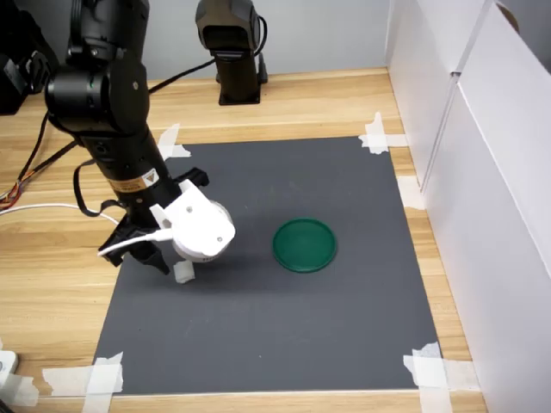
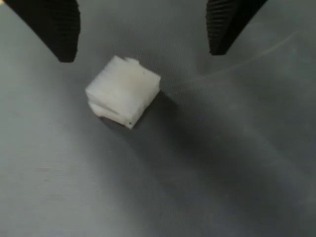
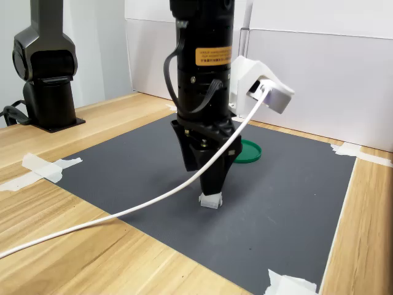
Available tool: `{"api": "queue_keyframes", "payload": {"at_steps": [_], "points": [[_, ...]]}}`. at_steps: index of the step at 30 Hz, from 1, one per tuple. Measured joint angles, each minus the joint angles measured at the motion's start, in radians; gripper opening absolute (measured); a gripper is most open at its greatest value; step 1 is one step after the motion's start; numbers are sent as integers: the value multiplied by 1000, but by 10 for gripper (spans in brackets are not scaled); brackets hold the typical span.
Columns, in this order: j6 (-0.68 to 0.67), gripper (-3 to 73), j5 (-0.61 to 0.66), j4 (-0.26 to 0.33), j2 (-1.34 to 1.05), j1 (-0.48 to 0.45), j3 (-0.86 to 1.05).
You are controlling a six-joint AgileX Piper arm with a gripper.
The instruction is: Grasp a white terminal and put it in the green lid.
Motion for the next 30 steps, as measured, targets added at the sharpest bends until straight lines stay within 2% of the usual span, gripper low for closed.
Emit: {"api": "queue_keyframes", "payload": {"at_steps": [9,12,16,22,23,30], "points": [[0,628,-42,-5,40,0,-1],[0,602,-43,-5,47,0,-1],[0,518,-43,-5,49,0,-1],[1,291,-43,-6,49,0,-1],[1,272,-42,-8,49,0,-1],[-4,273,-34,5,2,0,-1]]}}
